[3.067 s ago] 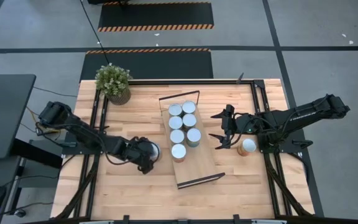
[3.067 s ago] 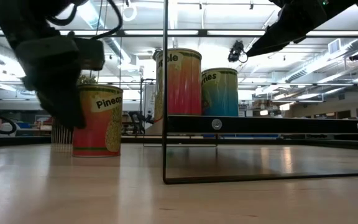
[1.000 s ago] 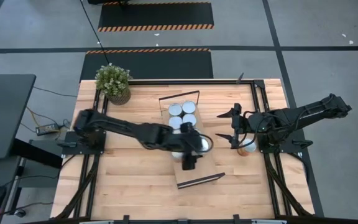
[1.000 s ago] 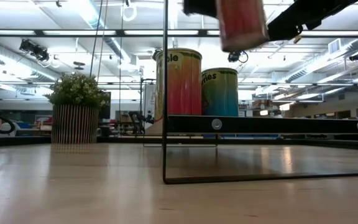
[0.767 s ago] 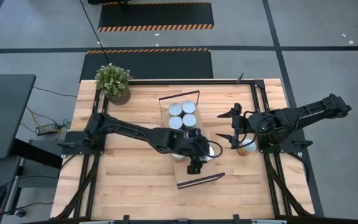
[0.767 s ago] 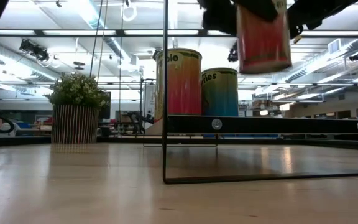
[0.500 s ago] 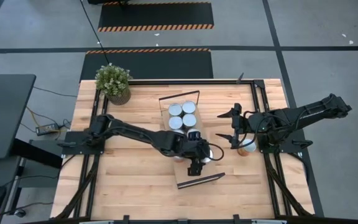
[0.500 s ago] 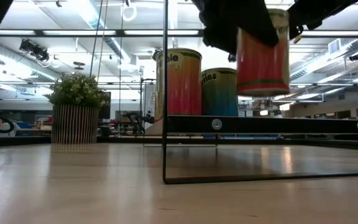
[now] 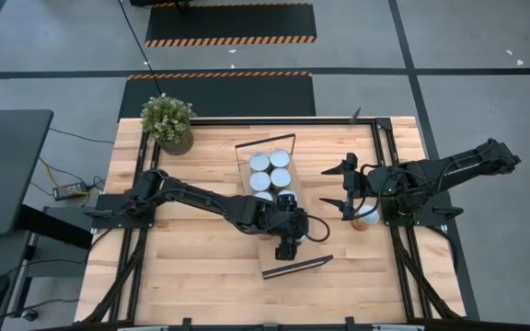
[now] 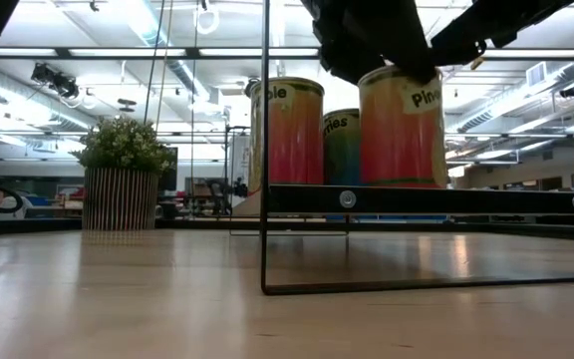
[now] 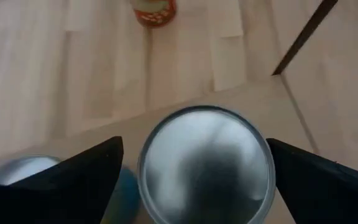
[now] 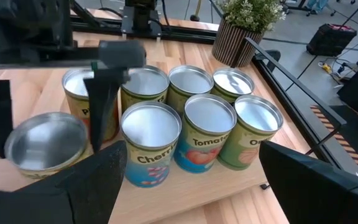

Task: Pick and place cans onto a shelf
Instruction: Put the canned pineapples on the shelf, then put the canned corn on the shelf

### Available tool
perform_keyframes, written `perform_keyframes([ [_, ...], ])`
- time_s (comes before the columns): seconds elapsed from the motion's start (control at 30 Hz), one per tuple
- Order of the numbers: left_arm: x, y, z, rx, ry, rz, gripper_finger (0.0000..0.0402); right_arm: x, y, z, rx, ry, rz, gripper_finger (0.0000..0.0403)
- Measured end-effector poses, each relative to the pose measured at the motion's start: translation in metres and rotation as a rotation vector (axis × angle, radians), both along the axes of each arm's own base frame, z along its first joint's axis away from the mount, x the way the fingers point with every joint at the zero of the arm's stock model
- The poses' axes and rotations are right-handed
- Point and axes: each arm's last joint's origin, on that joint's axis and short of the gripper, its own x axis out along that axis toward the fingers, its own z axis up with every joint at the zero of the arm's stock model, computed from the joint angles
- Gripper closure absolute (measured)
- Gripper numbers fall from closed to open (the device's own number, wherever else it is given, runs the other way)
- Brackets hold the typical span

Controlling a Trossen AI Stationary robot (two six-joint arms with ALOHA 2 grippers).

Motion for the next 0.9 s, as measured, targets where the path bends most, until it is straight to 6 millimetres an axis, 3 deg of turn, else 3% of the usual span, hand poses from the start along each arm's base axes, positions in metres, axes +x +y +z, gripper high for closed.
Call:
perform_keyframes([
  [0.23, -0.006, -0.011, 0.005, 0.244, -0.014, -0.014, 0.0006, 0.000, 0.000, 0.000, 0.003, 0.000, -0.001, 0.0029],
  [0.5, -0.013, -0.014, 0.007, 0.311, 0.007, 0.043, 0.0006, 0.000, 0.000, 0.000, 0.007, 0.000, -0.003, 0.0029],
  [0.77, -0.039, -0.015, 0.045, 0.271, -0.021, 0.064, 0.0006, 0.006, 0.002, -0.009, 0.032, 0.064, -0.012, 0.0029],
  [0.9, -0.052, -0.010, 0.054, 0.261, 0.019, 0.102, 0.0006, 0.008, 0.007, -0.021, 0.055, 0.155, 0.008, 0.0029],
])
